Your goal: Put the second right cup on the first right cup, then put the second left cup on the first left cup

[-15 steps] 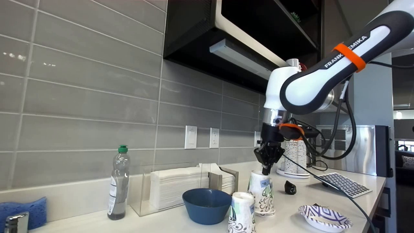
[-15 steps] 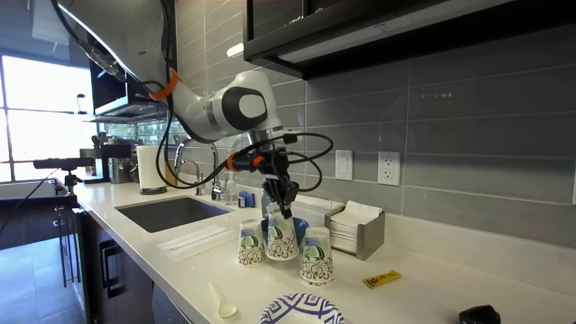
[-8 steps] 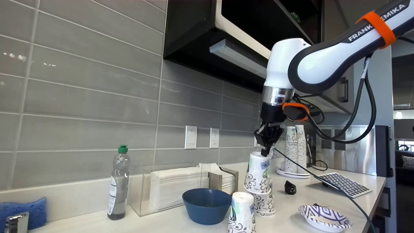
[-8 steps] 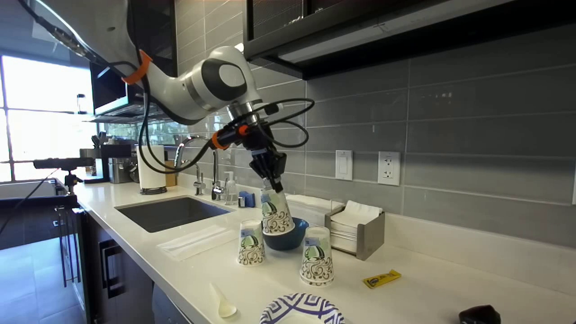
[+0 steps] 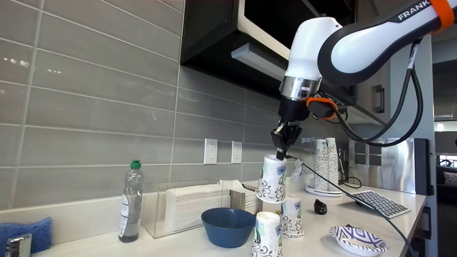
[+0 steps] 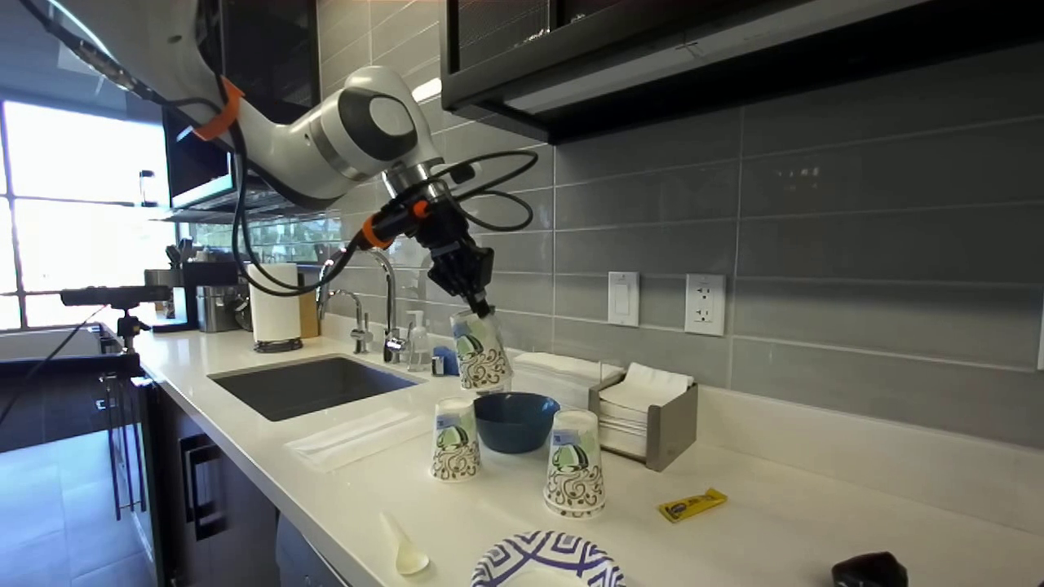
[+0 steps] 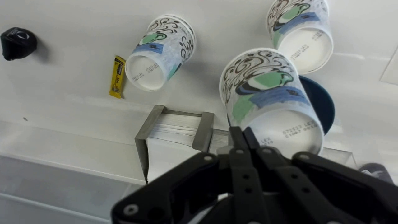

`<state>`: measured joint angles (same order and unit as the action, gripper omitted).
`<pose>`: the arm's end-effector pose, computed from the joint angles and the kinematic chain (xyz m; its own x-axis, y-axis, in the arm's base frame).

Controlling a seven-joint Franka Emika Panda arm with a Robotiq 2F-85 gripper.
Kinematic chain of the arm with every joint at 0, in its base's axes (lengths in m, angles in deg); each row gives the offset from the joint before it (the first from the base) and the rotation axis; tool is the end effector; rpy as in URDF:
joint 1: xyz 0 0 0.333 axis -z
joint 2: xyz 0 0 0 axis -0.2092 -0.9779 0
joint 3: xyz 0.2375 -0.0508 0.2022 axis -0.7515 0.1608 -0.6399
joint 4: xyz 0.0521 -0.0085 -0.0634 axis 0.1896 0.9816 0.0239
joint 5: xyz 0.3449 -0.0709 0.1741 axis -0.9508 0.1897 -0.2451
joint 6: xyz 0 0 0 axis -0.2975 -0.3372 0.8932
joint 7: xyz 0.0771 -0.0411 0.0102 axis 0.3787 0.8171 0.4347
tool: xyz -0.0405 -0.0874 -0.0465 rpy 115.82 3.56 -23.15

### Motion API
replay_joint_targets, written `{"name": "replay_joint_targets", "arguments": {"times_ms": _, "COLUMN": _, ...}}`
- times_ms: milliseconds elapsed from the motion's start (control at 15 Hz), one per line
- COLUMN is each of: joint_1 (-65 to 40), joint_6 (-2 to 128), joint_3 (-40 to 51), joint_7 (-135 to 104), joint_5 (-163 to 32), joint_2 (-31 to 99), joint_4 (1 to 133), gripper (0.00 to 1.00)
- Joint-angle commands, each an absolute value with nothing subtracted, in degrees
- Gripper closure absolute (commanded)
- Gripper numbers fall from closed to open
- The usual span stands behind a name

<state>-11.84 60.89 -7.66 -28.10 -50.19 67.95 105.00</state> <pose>0.4823 0.0775 0.5142 0.9214 0.0905 0.3779 -0.0019 -0.9714 0.2374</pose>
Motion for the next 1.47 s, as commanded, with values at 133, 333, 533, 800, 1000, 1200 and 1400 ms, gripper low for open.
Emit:
{"name": "replay_joint_targets", "arguments": {"times_ms": 133, "joint_1": -14.2, "joint_6": 58.4, "joint_3": -7.4, "joint_7": -22.6, "joint_5": -51.8, "joint_2": 66.0, "joint_4": 102.4, "gripper": 0.99}}
{"name": "replay_joint_targets", "arguments": {"times_ms": 333, "joint_1": -14.8, "joint_6": 57.7, "joint_3": -7.1, "joint_7": -20.1, "joint_5": -52.4, "joint_2": 64.4, "joint_4": 101.9, "gripper": 0.99}}
{"name": "replay_joint_targets", "arguments": {"times_ms": 533, "joint_1": -15.4, "joint_6": 58.3, "joint_3": -6.4, "joint_7": -16.6, "joint_5": -54.3, "joint_2": 62.6, "joint_4": 101.3, "gripper": 0.99}}
{"name": "replay_joint_targets", "arguments": {"times_ms": 800, "joint_1": -15.9, "joint_6": 57.7, "joint_3": -5.8, "joint_7": -13.0, "joint_5": -56.8, "joint_2": 60.7, "joint_4": 100.1, "gripper": 0.99}}
{"name": "replay_joint_targets", "arguments": {"times_ms": 1000, "joint_1": -15.8, "joint_6": 56.6, "joint_3": -5.5, "joint_7": -11.4, "joint_5": -57.9, "joint_2": 59.8, "joint_4": 99.1, "gripper": 0.99}}
{"name": "replay_joint_targets", "arguments": {"times_ms": 1200, "joint_1": -15.7, "joint_6": 55.5, "joint_3": -5.5, "joint_7": -11.2, "joint_5": -57.7, "joint_2": 59.9, "joint_4": 98.4, "gripper": 0.99}}
{"name": "replay_joint_targets", "arguments": {"times_ms": 1400, "joint_1": -15.8, "joint_6": 54.3, "joint_3": -5.8, "joint_7": -11.4, "joint_5": -57.3, "joint_2": 60.3, "joint_4": 98.1, "gripper": 0.99}}
